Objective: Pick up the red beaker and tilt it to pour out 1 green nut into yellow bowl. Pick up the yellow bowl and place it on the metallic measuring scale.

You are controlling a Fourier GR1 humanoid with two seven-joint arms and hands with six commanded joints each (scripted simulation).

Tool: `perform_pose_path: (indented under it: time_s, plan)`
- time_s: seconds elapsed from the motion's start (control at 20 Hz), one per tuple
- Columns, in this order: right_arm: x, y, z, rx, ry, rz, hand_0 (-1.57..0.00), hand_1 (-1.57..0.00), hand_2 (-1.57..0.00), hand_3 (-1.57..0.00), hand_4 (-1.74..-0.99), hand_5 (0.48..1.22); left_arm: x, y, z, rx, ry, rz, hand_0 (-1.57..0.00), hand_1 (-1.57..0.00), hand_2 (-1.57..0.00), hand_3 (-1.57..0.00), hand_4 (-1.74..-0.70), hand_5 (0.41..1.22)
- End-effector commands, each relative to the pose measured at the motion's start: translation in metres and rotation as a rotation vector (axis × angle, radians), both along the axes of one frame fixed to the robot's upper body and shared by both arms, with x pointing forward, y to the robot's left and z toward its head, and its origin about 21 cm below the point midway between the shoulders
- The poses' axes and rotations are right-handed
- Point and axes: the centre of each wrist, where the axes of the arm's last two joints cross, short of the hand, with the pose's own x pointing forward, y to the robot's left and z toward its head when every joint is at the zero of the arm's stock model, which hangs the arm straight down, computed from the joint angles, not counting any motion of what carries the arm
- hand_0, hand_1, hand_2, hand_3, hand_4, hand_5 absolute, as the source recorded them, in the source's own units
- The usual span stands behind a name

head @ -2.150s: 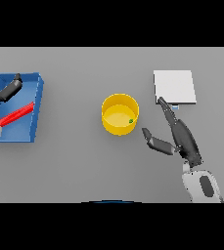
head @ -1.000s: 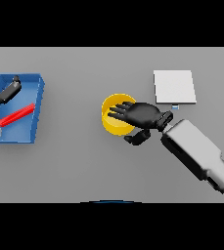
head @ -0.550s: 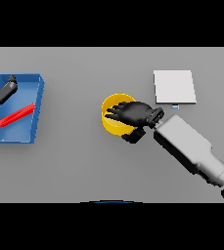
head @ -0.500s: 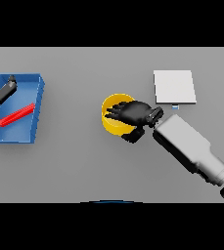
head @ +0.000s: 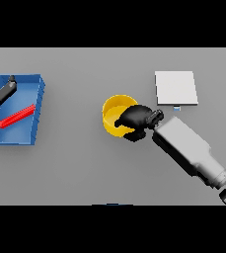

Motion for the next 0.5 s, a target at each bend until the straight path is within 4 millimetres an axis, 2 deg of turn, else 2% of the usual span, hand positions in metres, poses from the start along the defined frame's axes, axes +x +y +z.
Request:
perform_pose_path:
  time_s: [0.0,0.05,0.2,0.3,0.45]
  plan:
    - [0.0018,-0.0015,-0.0001,0.001,0.015,0.007,-0.99,-0.98,-0.96,-0.55,-1.514,1.064,0.0004,-0.0002,0.0006,-0.001,-0.001,0.001,0.00,0.00,0.00,0.00,-0.76,0.703]
    - [0.0023,-0.0053,0.0011,0.003,0.029,0.015,-1.11,-1.10,-1.08,-0.71,-1.557,1.096,-0.0013,-0.0004,-0.0015,0.003,-0.003,-0.008,0.00,0.00,0.00,0.00,-0.76,0.701]
    - [0.0044,-0.0069,0.0029,-0.004,0.047,0.016,-1.33,-1.33,-1.20,-1.12,-1.647,1.157,-0.0014,-0.0022,-0.0012,0.013,0.000,-0.012,0.00,0.00,0.00,0.00,-0.75,0.695]
    - [0.0039,-0.0077,0.0050,-0.004,0.047,0.018,-1.42,-1.42,-1.25,-1.27,-1.681,1.180,-0.0027,-0.0012,-0.0028,0.009,0.004,-0.021,0.00,0.00,0.00,0.00,-0.74,0.690]
    - [0.0024,-0.0095,0.0056,0.015,0.043,0.011,-1.49,-1.49,-1.29,-1.39,-1.710,1.200,-0.0014,0.0012,-0.0023,0.012,0.000,-0.015,0.00,0.00,0.00,0.00,-0.74,0.688]
